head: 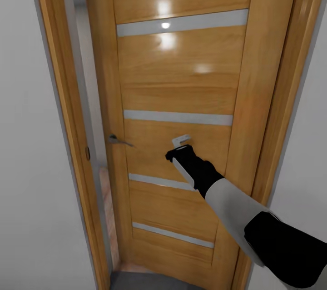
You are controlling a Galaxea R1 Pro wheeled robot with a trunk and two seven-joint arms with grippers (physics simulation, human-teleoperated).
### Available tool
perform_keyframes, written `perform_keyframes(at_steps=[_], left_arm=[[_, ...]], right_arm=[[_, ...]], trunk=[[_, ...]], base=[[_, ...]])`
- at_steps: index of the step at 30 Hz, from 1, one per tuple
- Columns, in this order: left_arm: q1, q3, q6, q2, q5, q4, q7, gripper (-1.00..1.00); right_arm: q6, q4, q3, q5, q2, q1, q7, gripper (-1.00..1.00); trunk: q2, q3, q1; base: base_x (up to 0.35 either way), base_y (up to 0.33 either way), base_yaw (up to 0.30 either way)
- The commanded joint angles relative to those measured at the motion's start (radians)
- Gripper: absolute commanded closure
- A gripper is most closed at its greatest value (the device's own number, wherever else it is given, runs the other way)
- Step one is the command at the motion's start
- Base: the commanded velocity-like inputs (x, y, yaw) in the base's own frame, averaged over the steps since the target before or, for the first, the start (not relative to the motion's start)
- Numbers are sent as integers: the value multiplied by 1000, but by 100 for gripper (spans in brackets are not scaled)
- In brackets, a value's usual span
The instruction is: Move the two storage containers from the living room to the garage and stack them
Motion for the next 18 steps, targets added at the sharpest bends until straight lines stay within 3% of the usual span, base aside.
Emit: perform_keyframes(at_steps=[1, 14, 18], left_arm=[[0, 1, -3, 0, 0, 0, 0, -100], [0, 1, -2, 0, 0, 0, 0, -100], [0, 1, -2, 0, 0, 0, -1, -100]], right_arm=[[9, 5, 3, 18, 0, -3, -16, -100], [-1, 7, 2, 24, 0, -17, -61, -100], [-37, 7, 2, 23, 0, -18, -85, -100]], trunk=[[-1, -1, 0], [-1, -1, 0], [-1, -1, 0]], base=[[0, 0, 0], [0, 0, 0], [0, 0, 0]])
